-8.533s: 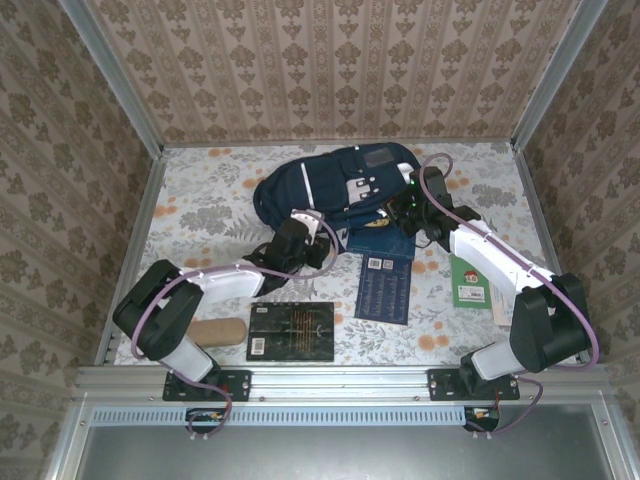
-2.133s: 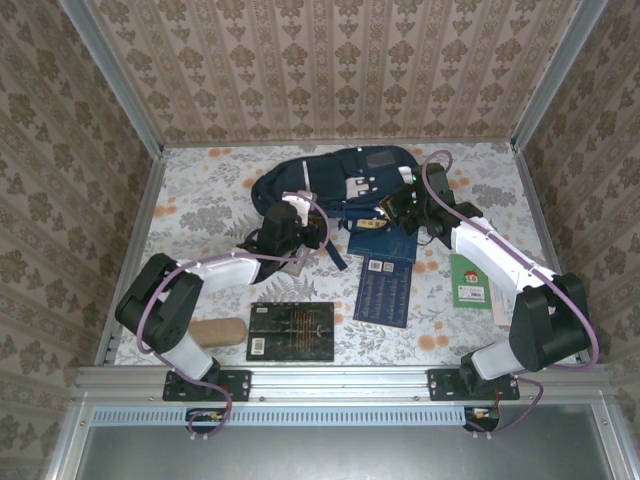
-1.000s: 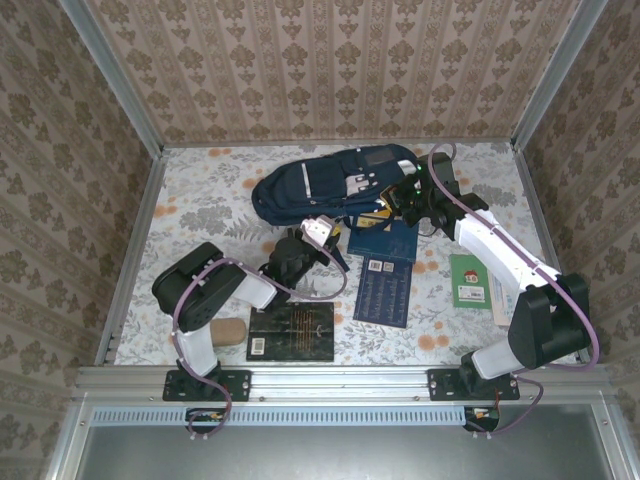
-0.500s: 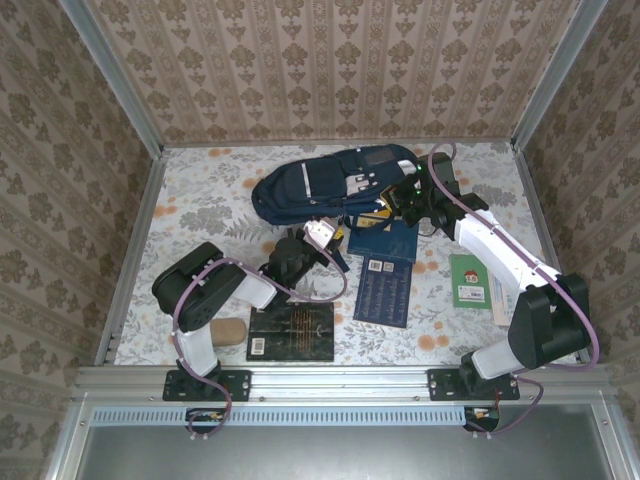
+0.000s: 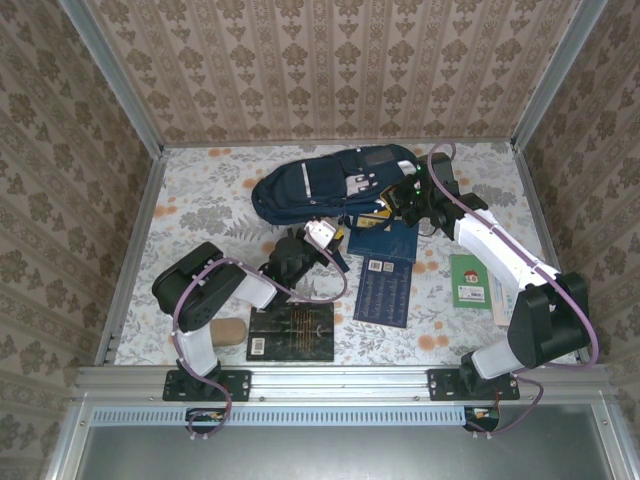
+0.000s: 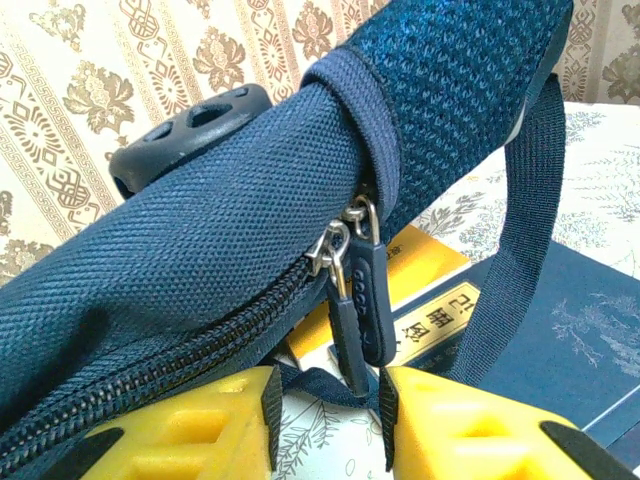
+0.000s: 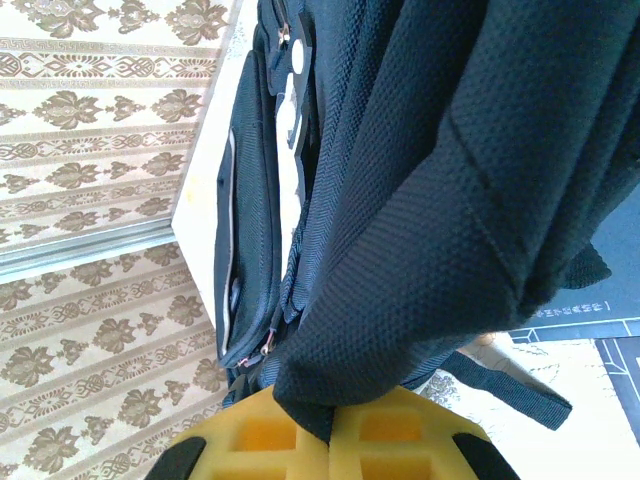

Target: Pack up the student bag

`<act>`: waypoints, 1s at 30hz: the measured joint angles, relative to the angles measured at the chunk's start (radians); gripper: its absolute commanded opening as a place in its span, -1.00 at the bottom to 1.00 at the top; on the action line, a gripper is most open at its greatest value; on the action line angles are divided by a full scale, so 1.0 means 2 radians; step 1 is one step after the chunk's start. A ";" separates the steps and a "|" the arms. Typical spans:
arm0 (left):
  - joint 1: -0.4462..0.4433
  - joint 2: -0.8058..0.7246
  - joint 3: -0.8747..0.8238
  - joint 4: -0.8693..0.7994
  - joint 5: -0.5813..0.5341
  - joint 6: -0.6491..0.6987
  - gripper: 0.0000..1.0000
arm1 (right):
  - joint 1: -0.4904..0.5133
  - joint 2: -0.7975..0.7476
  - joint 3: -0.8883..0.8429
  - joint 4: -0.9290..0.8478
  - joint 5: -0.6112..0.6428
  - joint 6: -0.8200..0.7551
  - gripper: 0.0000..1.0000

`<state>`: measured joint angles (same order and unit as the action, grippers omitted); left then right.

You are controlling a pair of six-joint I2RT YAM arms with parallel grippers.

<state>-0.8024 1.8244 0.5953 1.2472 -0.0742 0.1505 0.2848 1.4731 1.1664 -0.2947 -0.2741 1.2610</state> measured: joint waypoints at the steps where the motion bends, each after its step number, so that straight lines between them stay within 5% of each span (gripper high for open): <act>1: 0.000 0.000 0.002 0.000 0.000 -0.001 -0.32 | 0.000 0.000 0.000 0.000 0.000 0.000 -1.00; 23: 0.000 -0.010 0.024 0.000 0.002 -0.020 -0.39 | 0.000 0.000 0.000 0.000 0.000 0.000 -1.00; 26: 0.000 -0.010 0.024 0.000 0.002 -0.022 -0.65 | 0.000 0.000 0.000 0.000 0.000 0.000 -1.00; 30: 0.000 -0.010 0.019 0.002 0.004 -0.025 -0.66 | 0.000 0.000 0.000 0.000 0.000 0.000 -1.00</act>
<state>-0.8024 1.8046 0.6342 1.2514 -0.0669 0.1013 0.2848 1.4731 1.1664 -0.2943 -0.2745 1.2613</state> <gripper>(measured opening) 0.178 0.071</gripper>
